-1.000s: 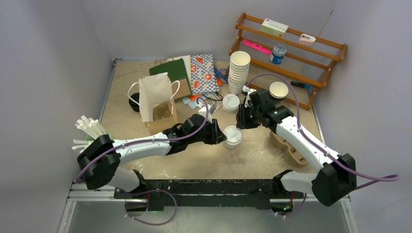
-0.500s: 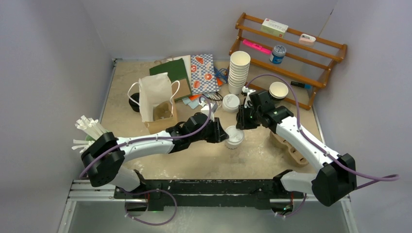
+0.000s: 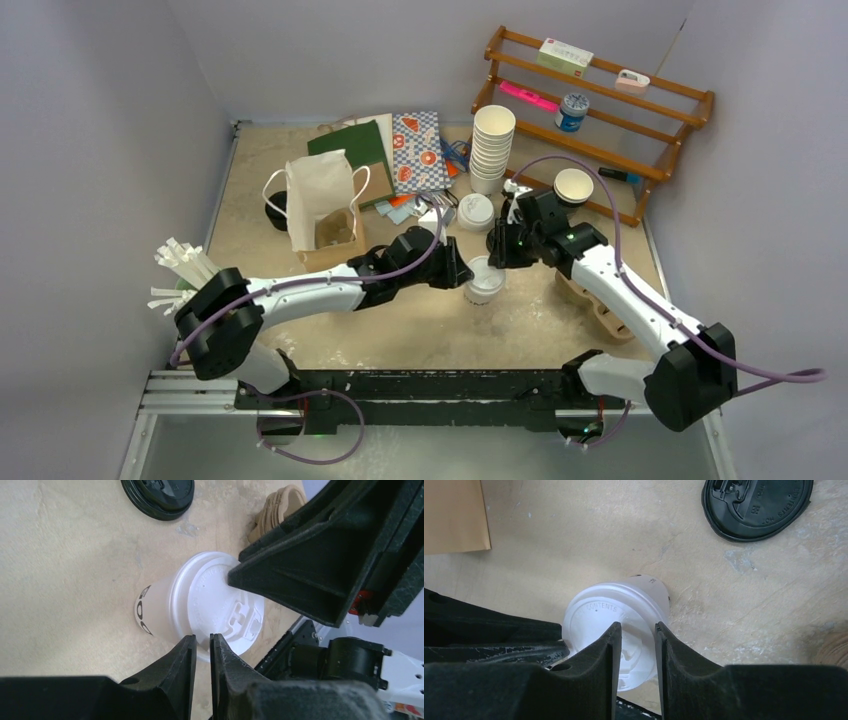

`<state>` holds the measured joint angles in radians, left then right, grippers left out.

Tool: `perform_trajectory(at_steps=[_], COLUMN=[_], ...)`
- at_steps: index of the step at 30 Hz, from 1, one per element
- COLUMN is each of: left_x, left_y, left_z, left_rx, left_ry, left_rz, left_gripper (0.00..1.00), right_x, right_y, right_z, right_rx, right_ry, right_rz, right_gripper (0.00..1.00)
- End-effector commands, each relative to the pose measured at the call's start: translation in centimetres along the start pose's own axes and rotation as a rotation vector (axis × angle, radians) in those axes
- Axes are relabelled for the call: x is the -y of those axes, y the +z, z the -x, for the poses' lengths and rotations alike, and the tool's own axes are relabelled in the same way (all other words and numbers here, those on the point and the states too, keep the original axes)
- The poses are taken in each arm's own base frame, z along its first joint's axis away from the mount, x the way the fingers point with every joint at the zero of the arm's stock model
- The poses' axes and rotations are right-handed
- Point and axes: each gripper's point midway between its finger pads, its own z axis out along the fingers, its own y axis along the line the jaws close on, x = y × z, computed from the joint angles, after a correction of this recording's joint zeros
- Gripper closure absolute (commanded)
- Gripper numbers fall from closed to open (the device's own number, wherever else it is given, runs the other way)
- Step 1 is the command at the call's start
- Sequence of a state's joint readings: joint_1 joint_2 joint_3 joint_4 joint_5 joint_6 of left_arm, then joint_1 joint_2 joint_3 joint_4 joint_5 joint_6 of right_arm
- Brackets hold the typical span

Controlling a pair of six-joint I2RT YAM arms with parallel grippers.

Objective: Pack the takeout coffee

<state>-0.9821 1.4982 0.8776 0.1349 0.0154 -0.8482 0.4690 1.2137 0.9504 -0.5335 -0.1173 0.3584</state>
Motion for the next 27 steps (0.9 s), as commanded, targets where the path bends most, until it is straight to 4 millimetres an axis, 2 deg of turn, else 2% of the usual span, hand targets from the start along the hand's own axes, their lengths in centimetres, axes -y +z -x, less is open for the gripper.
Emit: perform_trajectory(at_steps=[1,3,6,11,19,22,27], left_x=[-0.1,-0.2,-0.5,-0.9,0.3,0.6,0.7], left_y=[0.7,0.8,0.9,1.1,0.7,0.3,-0.4], left_z=[2.5,3.1,3.8,4.6,5.7,5.9,6.1], left_rx=[0.059,0.065,0.068,0.075,0.082,0.083,0.081], left_ry=[0.07,0.084,0.099,0.099,0.121,0.134,0.149], left_rz=[0.037,0.044,0.05,0.047,0.003,0.002,0.005], left_gripper=[0.81,0.81,0.82,0.82,0.82,0.82,0.82], right_x=[0.1,0.2,0.4,0.3,1.6,1.5,1.0], right_y=[-0.4,-0.6,-0.9,-1.3,-1.8,-2.3,-3.1], right_z=[-2.0,-2.5,-2.2,-1.8,-0.6,-0.1,0.8], right_rx=[-0.046,-0.045,-0.011,0.014,0.05,0.075,0.107], right_ry=[0.073,0.112,0.144,0.166,0.185,0.185,0.175], right_rz=[-0.005,-0.011,-0.025,-0.029,-0.119,-0.117,-0.101], right_gripper=[0.66,0.65,0.61,0.6,0.59,0.54,0.53])
